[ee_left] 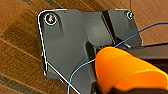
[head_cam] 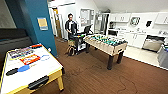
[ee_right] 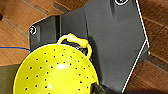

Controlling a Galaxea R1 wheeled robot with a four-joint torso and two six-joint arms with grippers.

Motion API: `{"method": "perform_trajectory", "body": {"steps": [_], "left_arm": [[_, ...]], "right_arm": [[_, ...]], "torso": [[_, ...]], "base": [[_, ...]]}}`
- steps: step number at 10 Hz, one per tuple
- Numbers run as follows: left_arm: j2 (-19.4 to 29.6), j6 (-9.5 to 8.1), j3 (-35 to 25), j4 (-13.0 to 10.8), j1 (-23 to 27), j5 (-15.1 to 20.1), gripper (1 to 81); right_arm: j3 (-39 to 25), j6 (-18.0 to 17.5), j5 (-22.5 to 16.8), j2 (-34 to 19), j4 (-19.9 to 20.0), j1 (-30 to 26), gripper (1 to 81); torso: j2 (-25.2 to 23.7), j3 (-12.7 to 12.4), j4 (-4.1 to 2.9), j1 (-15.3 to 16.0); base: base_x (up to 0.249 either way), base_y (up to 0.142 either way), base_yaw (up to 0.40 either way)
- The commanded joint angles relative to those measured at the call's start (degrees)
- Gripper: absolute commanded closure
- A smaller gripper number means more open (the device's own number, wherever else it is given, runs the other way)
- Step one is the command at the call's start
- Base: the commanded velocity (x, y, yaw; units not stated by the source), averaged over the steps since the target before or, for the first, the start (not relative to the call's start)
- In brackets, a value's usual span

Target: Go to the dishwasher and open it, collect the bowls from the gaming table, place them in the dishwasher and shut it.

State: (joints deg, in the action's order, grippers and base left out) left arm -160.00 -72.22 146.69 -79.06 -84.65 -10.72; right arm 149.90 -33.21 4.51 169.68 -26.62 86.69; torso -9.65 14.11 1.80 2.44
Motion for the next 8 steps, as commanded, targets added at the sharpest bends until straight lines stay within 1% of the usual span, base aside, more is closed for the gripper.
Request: {"method": "perform_trajectory", "body": {"steps": [1, 8], "left_arm": [[0.8, -0.2, 0.1, 0.3, 1.8, 1.4, 81.1], [0.6, -0.29, 0.0, 0.2, 1.4, 1.0, 81.1]], "right_arm": [[-0.1, 0.2, -2.6, -0.2, -0.7, -2.0, 81.1], [0.3, 0.7, -2.8, 0.1, -0.6, -2.3, 81.1]], "torso": [[0.0, 0.0, 0.0, 0.0], [0.0, 0.0, 0.0, 0.0]], "base": [[0.0, 0.0, -0.4], [0.0, 0.0, -0.4]]}}
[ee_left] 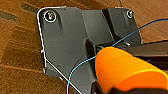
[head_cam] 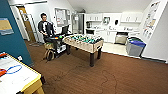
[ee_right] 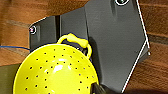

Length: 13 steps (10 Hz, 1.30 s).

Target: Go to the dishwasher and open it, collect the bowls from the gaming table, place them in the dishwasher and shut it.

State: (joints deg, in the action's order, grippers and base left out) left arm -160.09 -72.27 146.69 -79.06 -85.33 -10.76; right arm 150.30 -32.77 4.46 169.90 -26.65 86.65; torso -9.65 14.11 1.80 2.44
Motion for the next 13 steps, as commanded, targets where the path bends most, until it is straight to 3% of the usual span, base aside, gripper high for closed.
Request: {"method": "perform_trajectory", "body": {"steps": [1, 6, 8, 13], "left_arm": [[0.6, -0.33, 0.1, 0.4, 2.1, 0.8, 81.1], [1.1, -0.24, 0.1, 1.1, 2.1, 0.6, 81.1], [2.3, -0.33, 0.1, 1.5, 2.1, -3.5, 81.1], [2.7, -0.24, 0.1, 1.6, 2.1, -5.1, 81.1]], "right_arm": [[0.0, 0.2, -2.7, -0.3, -0.5, -2.5, 81.1], [0.2, 0.2, -2.6, -0.2, -0.5, -2.6, 81.1], [0.2, 0.2, -2.7, -0.2, -0.5, -2.6, 81.1], [0.2, 0.2, -2.6, -0.3, -0.6, -2.5, 81.1]], "torso": [[0.0, 0.0, 0.0, 0.0], [0.0, 0.0, 0.0, 0.0], [0.0, 0.0, 0.0, 0.0], [0.0, 0.0, 0.0, 0.0]], "base": [[0.0, 0.0, -0.4], [0.0, 0.0, -0.342], [0.0, 0.0, -0.119], [0.0, 0.0, 0.0]]}}
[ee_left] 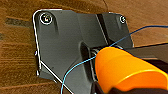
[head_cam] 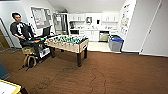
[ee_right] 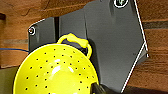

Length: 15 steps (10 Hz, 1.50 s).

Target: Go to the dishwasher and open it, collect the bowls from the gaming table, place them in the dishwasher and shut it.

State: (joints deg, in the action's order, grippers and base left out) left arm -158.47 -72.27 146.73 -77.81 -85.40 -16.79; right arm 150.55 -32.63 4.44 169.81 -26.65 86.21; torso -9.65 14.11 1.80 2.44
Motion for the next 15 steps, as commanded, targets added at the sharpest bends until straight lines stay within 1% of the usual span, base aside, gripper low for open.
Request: {"method": "perform_trajectory", "body": {"steps": [1, 6, 15], "left_arm": [[1.0, -0.24, 0.1, 0.3, 2.2, 1.1, 81.1], [0.3, -0.16, 0.1, 0.4, 2.1, 1.1, 81.1], [0.1, 0.11, 0.1, 0.0, 2.1, 1.1, 81.1]], "right_arm": [[-0.1, 0.1, -2.6, -0.2, -0.7, -1.9, 81.1], [-0.1, 0.2, -2.5, 0.2, -0.7, -1.7, 81.1], [-0.1, 0.4, -2.5, 0.3, -0.8, -1.7, 81.1]], "torso": [[0.0, 0.0, 0.0, 0.0], [0.0, 0.0, 0.0, 0.0], [-0.1, 0.0, 0.0, -0.1]], "base": [[0.0, 0.0, 0.0], [0.0, 0.0, 0.0], [0.092, 0.0, 0.0]]}}
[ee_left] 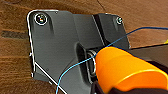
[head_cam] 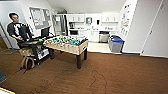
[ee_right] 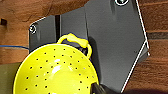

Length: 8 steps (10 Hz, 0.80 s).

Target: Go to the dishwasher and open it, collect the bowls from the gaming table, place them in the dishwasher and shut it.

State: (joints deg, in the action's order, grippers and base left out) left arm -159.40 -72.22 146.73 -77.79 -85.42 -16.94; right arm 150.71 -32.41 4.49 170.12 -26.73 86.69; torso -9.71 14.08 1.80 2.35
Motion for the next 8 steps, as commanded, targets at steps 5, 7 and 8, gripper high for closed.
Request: {"method": "perform_trajectory", "body": {"steps": [5, 7, 8], "left_arm": [[1.0, 0.06, 0.1, -0.2, 2.1, 1.2, 81.1], [1.0, 0.06, 0.1, -0.2, 2.1, 1.2, 81.1], [1.0, 0.06, 0.1, -0.3, 2.1, 1.2, 81.1]], "right_arm": [[-0.1, 0.2, -2.6, 0.0, -0.6, -2.1, 81.1], [-0.1, 0.2, -2.6, 0.0, -0.6, -2.1, 81.1], [-0.2, 0.2, -2.6, 0.0, -0.6, -2.1, 81.1]], "torso": [[0.0, 0.0, 0.0, 0.0], [0.0, 0.0, 0.0, 0.0], [0.0, 0.0, 0.0, 0.0]], "base": [[0.101, -0.063, 0.0], [0.101, -0.088, 0.0], [0.101, -0.094, 0.0]]}}
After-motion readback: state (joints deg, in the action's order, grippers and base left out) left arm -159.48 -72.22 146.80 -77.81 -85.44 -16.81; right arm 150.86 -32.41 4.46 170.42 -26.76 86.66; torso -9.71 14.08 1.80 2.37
